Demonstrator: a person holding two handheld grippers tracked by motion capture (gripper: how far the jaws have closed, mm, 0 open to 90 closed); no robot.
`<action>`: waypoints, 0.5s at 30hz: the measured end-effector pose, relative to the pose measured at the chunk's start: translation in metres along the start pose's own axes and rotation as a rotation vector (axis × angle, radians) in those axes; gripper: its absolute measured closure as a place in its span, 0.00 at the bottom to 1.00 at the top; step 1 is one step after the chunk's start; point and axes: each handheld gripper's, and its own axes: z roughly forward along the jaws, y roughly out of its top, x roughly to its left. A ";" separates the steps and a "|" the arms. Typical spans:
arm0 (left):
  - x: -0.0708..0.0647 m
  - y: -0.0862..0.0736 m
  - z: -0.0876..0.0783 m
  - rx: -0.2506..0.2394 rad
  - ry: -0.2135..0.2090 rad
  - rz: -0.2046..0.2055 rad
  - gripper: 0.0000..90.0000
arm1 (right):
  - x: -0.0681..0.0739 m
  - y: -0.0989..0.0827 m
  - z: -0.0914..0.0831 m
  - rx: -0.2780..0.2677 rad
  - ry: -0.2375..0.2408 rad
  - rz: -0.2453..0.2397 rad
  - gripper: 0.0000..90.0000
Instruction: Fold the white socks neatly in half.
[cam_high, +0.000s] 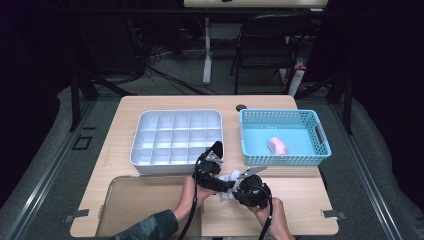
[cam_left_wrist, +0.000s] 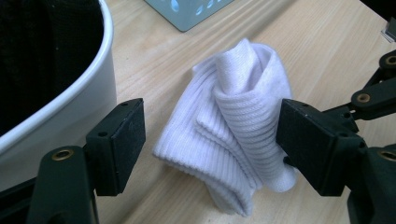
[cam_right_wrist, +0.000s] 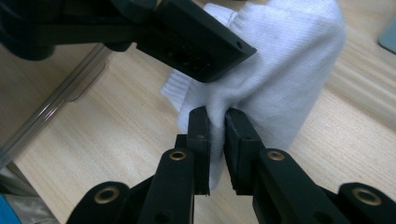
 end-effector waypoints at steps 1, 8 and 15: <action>0.000 0.000 0.000 0.000 0.000 0.000 0.27 | 0.000 0.000 0.000 0.000 0.000 0.000 0.90; 0.000 0.001 0.001 -0.015 -0.003 -0.007 0.27 | 0.001 -0.001 0.001 -0.013 0.000 0.007 0.90; -0.008 0.002 -0.001 -0.021 0.013 0.007 0.27 | 0.003 -0.001 0.000 -0.006 0.005 -0.005 0.90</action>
